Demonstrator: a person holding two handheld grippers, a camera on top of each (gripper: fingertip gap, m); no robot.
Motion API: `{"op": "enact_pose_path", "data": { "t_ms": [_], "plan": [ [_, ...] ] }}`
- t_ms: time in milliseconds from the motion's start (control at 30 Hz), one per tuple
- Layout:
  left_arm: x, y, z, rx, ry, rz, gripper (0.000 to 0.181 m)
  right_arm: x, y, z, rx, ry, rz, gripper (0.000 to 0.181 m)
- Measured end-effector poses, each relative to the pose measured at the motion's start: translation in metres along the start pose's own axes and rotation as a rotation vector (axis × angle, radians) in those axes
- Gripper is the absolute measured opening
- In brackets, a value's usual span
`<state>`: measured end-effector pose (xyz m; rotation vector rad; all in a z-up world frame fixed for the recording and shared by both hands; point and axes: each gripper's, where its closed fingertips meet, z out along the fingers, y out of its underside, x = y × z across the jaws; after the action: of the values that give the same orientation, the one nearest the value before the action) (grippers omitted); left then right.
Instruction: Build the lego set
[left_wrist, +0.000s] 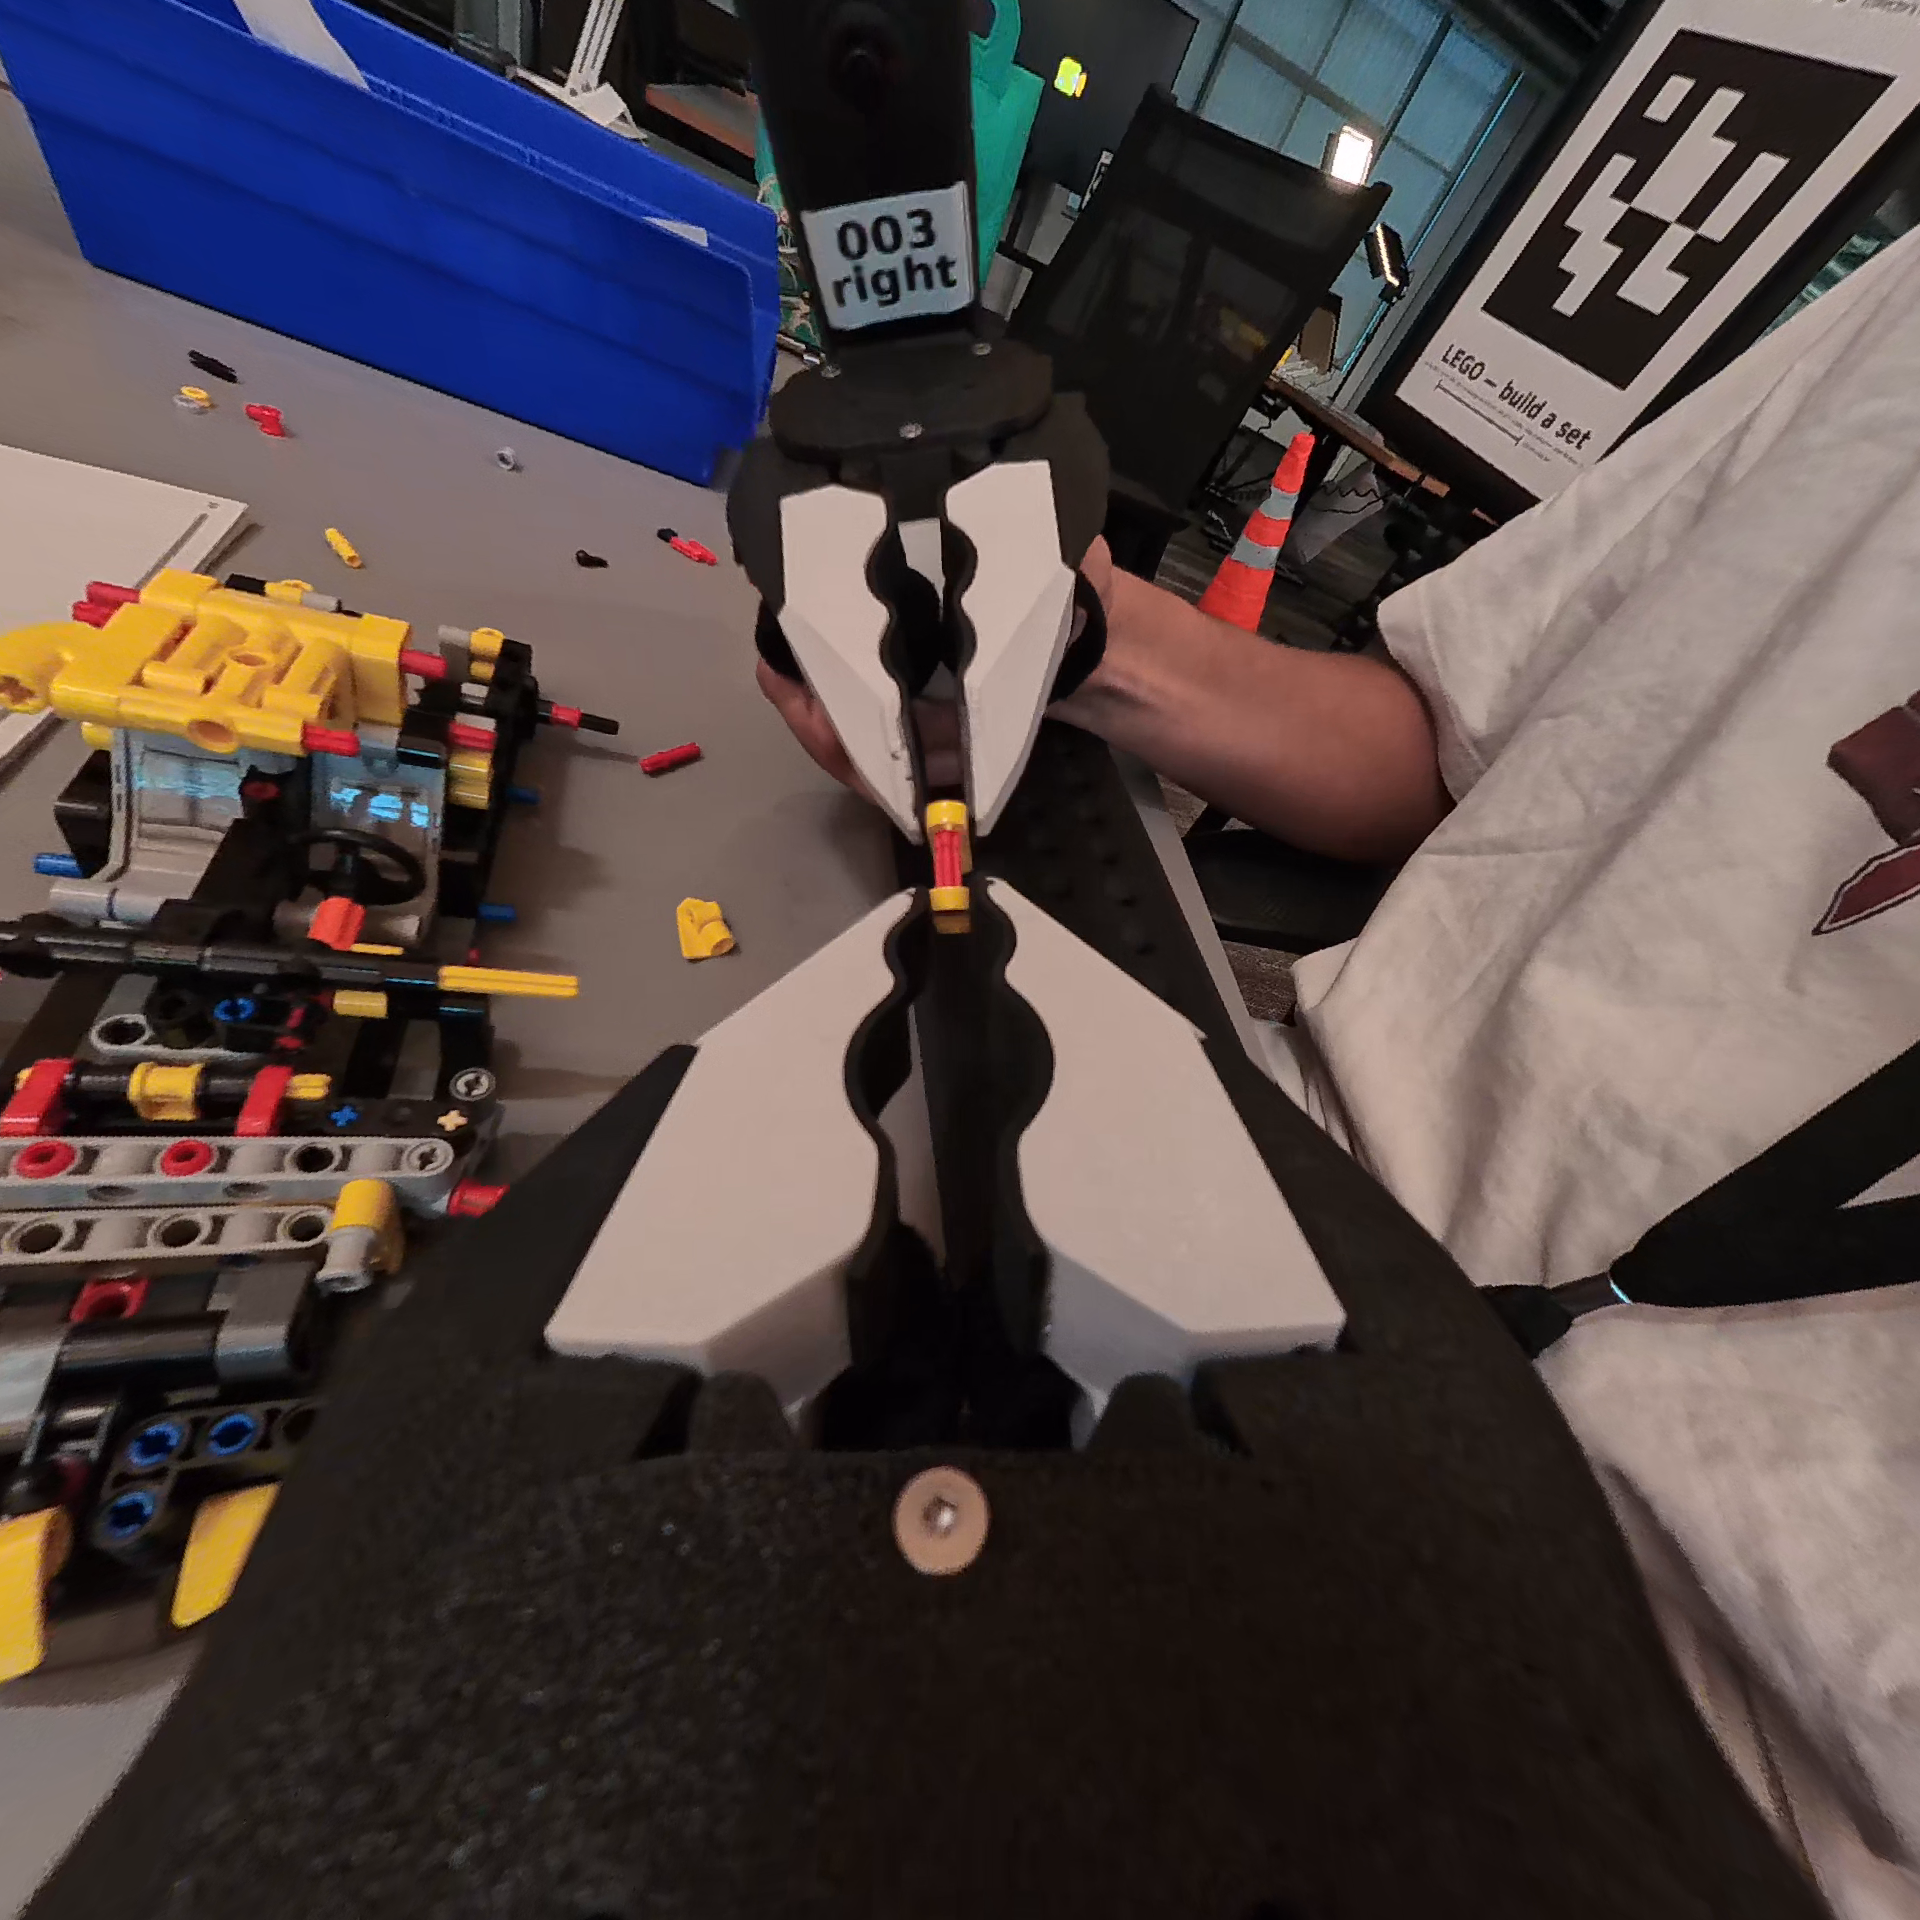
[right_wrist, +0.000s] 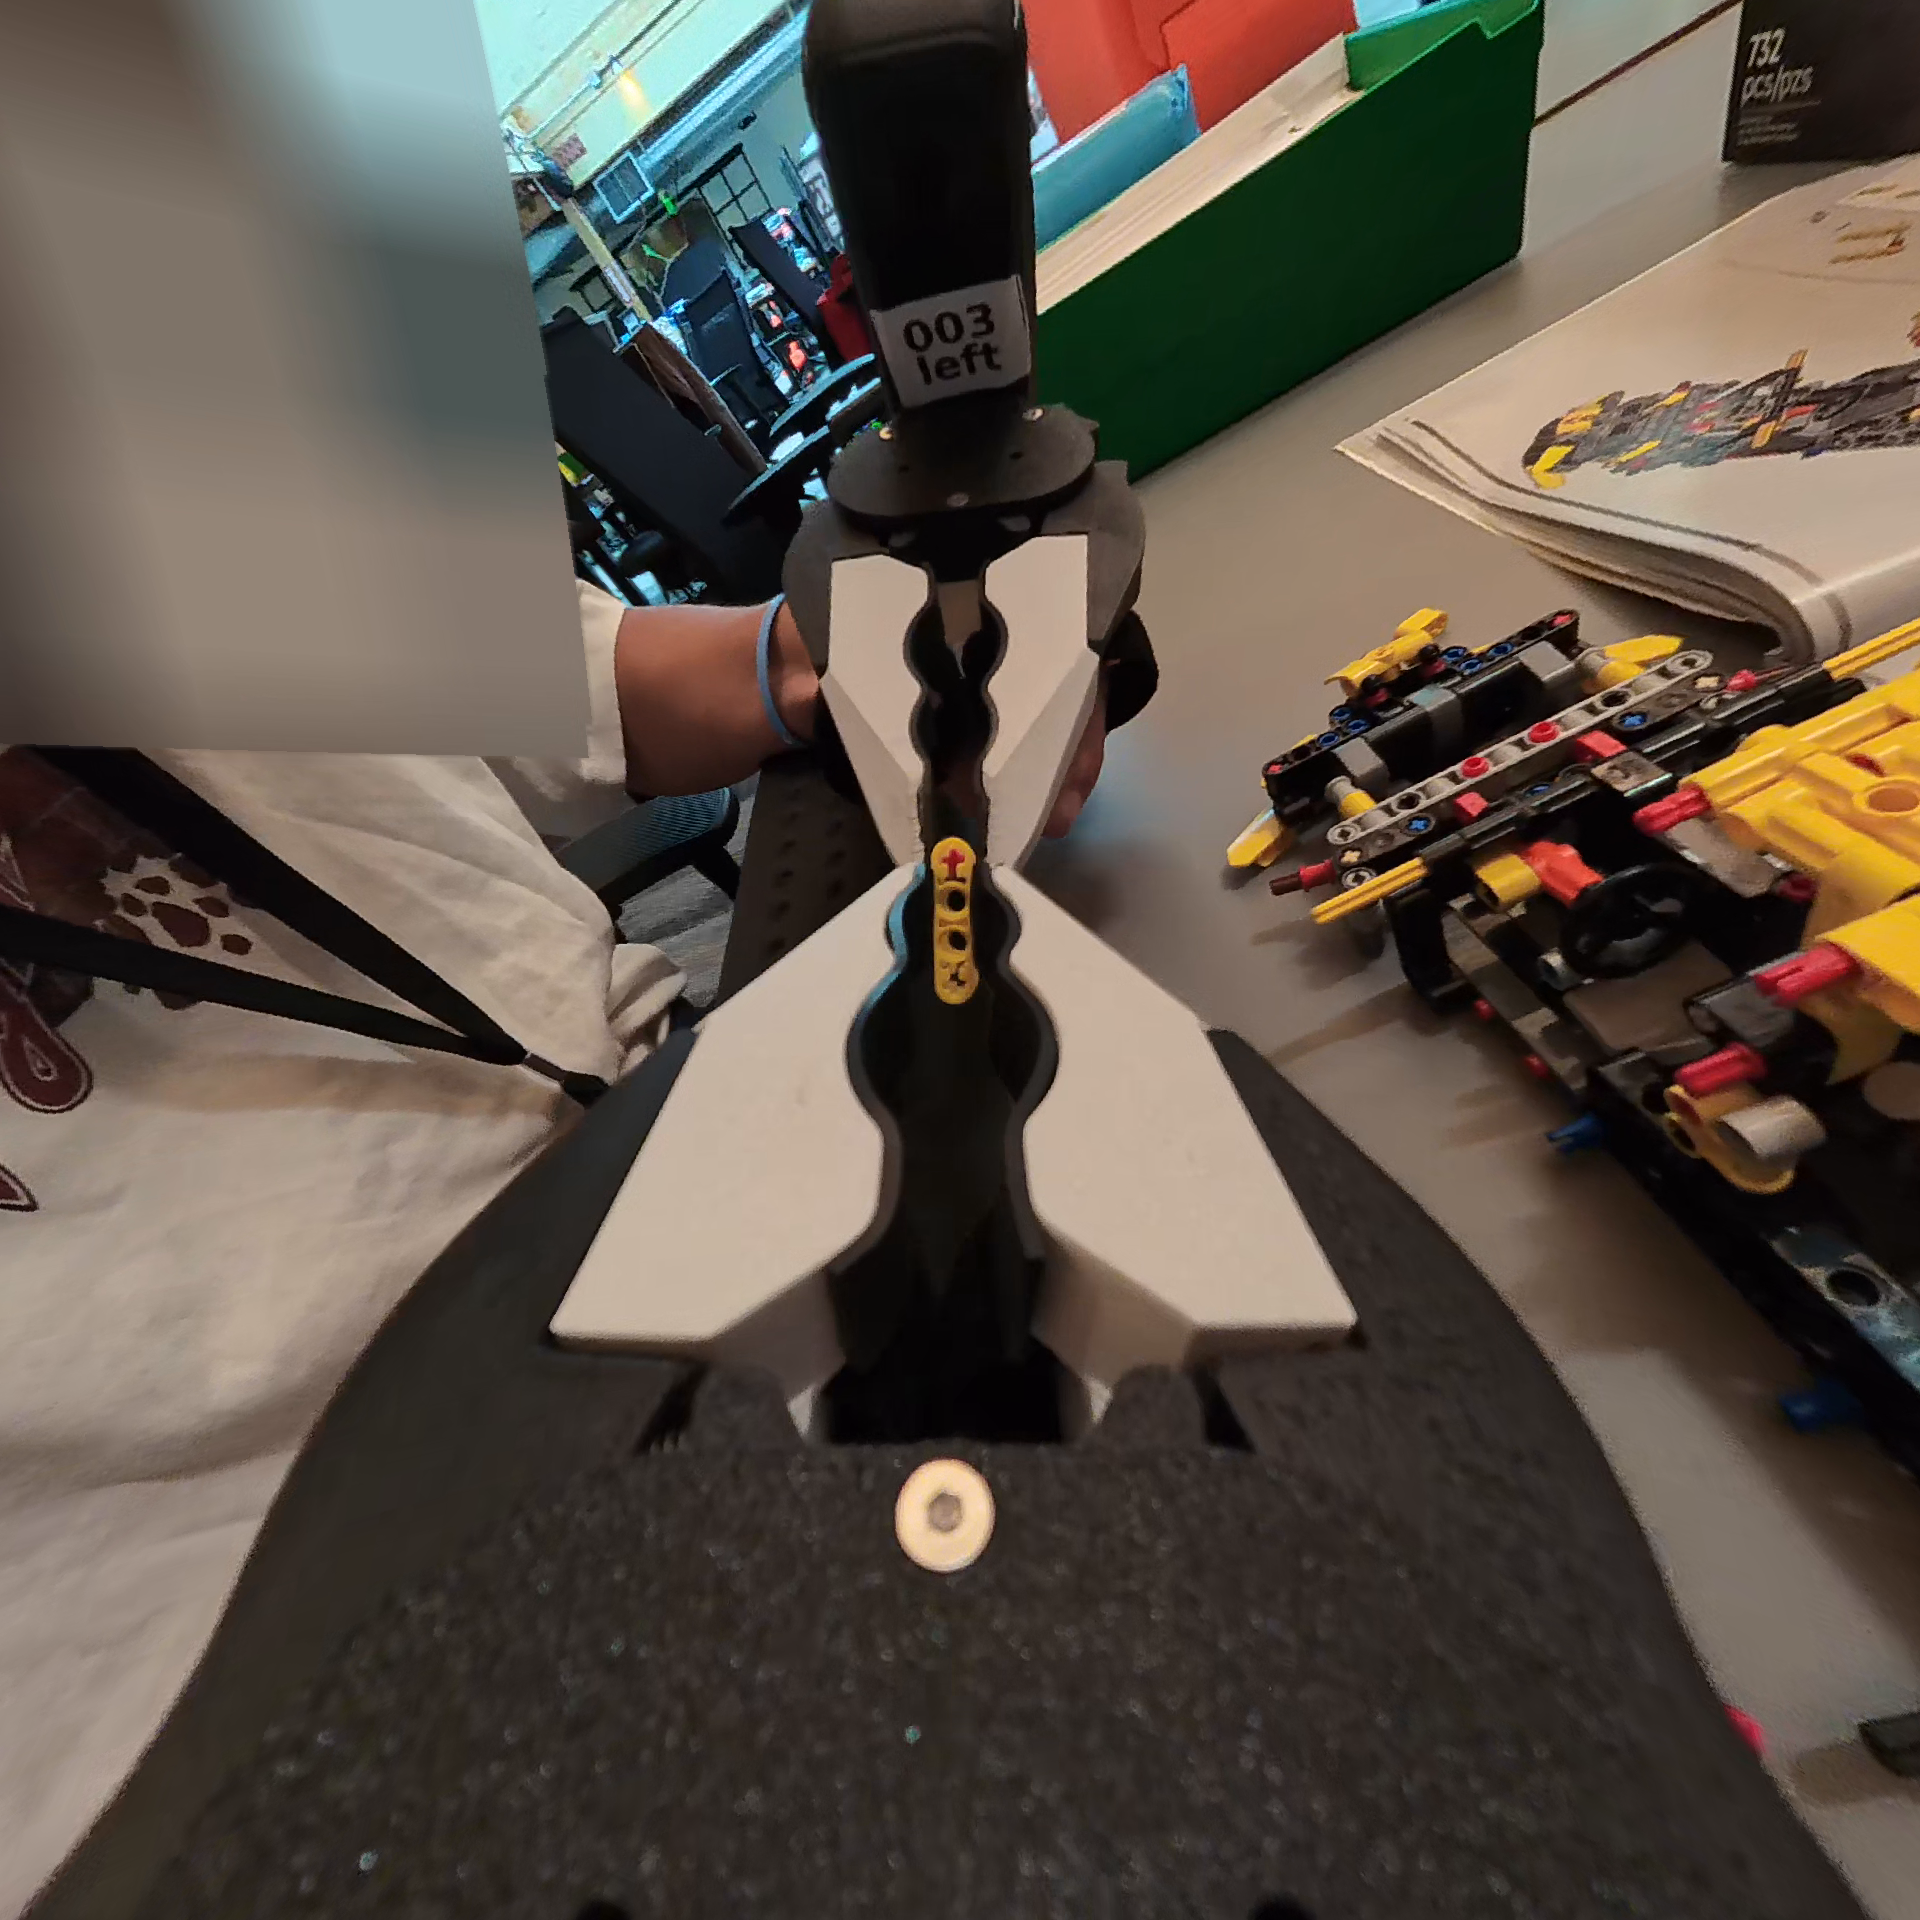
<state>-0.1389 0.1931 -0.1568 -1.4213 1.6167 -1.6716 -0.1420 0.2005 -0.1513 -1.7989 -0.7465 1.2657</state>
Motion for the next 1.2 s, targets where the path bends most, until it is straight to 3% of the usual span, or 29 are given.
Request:
{"op": "enact_pose_path", "data": {
  "t_ms": [467,667,833,967,1200],
  "plan": [
    [-0.006,0.013,0.002,-0.104,-0.052,-0.007,0.006,0.007,0.012,0.005,-0.096,-0.024,0.103,0.006],
    [-0.017,0.03,0.006,-0.254,-0.229,0.293,0.006,0.017,0.03,0.007,-0.306,0.082,-0.003,0.006],
    [-0.02,0.037,0.006,-0.328,-0.274,0.397,0.007,0.021,0.038,0.007,-0.575,0.242,-0.19,0.006],
    [-0.023,0.036,0.004,-0.328,-0.29,0.399,0.007,0.026,0.036,0.007,-0.723,0.353,-0.336,0.006],
    [-0.019,0.039,0.011,-0.312,-0.246,0.384,0.007,0.022,0.041,0.002,-0.851,0.314,-0.405,0.006]
  ]
}}
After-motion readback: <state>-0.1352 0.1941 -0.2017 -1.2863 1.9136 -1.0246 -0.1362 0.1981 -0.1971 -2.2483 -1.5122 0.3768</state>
